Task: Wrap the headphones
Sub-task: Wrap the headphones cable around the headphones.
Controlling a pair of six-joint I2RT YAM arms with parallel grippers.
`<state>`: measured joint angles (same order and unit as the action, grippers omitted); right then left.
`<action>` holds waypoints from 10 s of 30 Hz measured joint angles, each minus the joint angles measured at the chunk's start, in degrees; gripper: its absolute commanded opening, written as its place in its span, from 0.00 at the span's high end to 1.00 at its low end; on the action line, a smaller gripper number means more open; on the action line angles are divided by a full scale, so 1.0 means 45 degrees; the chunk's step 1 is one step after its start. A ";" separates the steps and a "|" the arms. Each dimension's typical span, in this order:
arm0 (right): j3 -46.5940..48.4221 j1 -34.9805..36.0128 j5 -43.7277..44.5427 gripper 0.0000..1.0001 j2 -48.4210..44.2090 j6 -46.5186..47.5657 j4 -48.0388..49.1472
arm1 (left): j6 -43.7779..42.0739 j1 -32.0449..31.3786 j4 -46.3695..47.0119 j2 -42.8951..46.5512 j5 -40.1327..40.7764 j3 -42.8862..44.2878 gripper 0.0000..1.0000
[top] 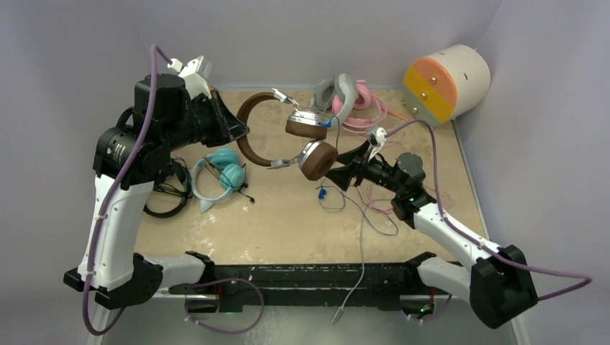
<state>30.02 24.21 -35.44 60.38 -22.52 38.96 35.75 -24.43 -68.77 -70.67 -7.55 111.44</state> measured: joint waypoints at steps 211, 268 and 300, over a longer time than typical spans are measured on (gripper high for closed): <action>-0.2166 0.4799 0.1695 0.89 0.2812 -0.0602 0.2939 | 0.0869 -0.0257 0.1671 -0.2142 0.0024 -0.1520 1.00; 1.0316 0.2720 0.5503 1.00 0.2433 0.3109 -1.4401 | -0.3521 -0.2307 0.4109 -0.2244 0.4949 -0.9826 1.00; 0.5435 -0.1253 0.1273 1.00 0.4532 0.1219 -0.9573 | -0.3041 -0.1195 0.4799 0.0253 -0.2992 -0.9262 1.00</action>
<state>54.48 18.57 -29.71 80.77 -17.04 -4.12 22.06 -29.80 -47.18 -69.54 -21.02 69.76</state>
